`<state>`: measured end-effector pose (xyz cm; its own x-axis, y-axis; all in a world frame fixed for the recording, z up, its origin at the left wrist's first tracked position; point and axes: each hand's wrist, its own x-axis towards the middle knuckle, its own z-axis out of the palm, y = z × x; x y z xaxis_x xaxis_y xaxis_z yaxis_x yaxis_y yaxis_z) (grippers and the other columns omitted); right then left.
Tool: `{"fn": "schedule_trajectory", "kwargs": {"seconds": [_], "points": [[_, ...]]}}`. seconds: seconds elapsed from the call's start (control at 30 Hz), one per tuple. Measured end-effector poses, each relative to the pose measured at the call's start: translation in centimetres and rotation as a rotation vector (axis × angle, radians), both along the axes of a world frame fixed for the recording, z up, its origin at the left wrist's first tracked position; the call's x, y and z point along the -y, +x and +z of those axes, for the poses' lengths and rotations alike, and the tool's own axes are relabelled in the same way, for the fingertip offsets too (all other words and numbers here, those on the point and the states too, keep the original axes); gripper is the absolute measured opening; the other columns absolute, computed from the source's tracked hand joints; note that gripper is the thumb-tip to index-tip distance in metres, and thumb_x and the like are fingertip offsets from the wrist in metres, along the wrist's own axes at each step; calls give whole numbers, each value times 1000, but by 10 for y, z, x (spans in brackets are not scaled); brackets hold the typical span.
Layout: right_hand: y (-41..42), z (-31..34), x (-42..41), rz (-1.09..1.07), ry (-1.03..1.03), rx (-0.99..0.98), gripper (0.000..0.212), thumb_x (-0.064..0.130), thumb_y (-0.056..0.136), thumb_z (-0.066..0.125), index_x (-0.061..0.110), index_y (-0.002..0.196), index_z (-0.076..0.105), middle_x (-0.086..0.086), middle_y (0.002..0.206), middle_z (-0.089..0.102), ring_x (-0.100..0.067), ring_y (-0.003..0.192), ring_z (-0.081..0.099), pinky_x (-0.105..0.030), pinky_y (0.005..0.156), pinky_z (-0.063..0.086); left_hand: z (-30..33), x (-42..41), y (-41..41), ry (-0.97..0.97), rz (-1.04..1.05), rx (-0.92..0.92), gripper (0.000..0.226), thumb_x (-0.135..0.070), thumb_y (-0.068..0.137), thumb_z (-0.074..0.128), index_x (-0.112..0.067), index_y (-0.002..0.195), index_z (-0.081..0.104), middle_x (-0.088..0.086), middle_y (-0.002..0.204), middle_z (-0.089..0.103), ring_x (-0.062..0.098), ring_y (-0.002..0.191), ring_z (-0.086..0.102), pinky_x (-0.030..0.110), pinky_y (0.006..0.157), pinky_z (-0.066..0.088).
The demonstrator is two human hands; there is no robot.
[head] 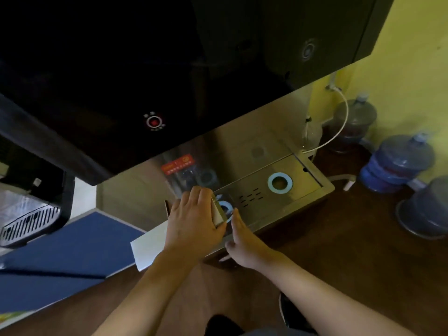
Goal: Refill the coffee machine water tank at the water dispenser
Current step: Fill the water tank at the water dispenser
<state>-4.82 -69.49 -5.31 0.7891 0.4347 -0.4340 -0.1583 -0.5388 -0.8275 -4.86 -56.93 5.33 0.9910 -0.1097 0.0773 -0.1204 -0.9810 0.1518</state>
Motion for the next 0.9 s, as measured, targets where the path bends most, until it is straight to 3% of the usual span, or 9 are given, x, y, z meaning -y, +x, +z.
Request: {"fn": "schedule_trajectory", "kwargs": {"seconds": [0.07,0.2,0.37,0.5,0.57,0.67,0.8,0.9], "points": [[5,-4,7,23,21,-36,90,18,99,48,19,151,-25,-4,166,0,-26,148,25,-44,117,34,-2,13,4,45,18,5,63,-50,71,78,-19,119,52,1,115,59,22,103,57,40,95,48],[10,-13,15,62,52,-85,89,17,97,46,30,151,-24,0,166,0,-25,150,18,-47,119,29,1,33,12,144,-11,-32,58,-51,76,71,-18,118,51,2,115,58,24,103,58,39,92,47],[18,-15,18,101,83,-109,92,24,99,47,33,147,-30,-1,165,10,-29,142,39,-49,110,42,15,47,23,217,-2,-81,60,-49,77,72,-17,123,49,2,121,56,23,110,54,38,99,44],[24,-15,15,139,111,-127,94,17,98,46,35,144,-35,-6,166,4,-29,135,45,-53,111,39,24,50,31,286,-8,-113,56,-46,79,69,-19,122,47,0,120,53,20,108,51,35,98,43],[27,-16,15,147,130,-136,93,12,97,44,32,147,-31,-7,166,2,-22,126,51,-49,110,40,28,51,33,317,-19,-111,53,-45,79,68,-20,121,47,-1,118,53,19,107,51,35,98,43],[30,-15,13,136,162,-143,94,11,94,46,36,148,-28,-3,166,2,-29,136,43,-33,93,49,31,51,36,356,-35,-114,52,-44,78,70,-18,118,49,1,116,54,21,105,53,37,96,44],[31,-17,11,150,181,-153,89,17,90,48,41,150,-13,-8,155,36,-23,114,59,-38,87,53,32,52,41,444,-92,-100,50,-41,71,76,-17,110,55,3,107,59,24,96,57,39,88,47],[31,-15,13,163,196,-158,84,16,90,49,37,151,-4,-4,149,43,-19,111,59,-38,90,51,34,57,43,493,-137,-103,49,-43,72,73,-18,109,53,1,105,57,23,95,55,37,85,46]]}}
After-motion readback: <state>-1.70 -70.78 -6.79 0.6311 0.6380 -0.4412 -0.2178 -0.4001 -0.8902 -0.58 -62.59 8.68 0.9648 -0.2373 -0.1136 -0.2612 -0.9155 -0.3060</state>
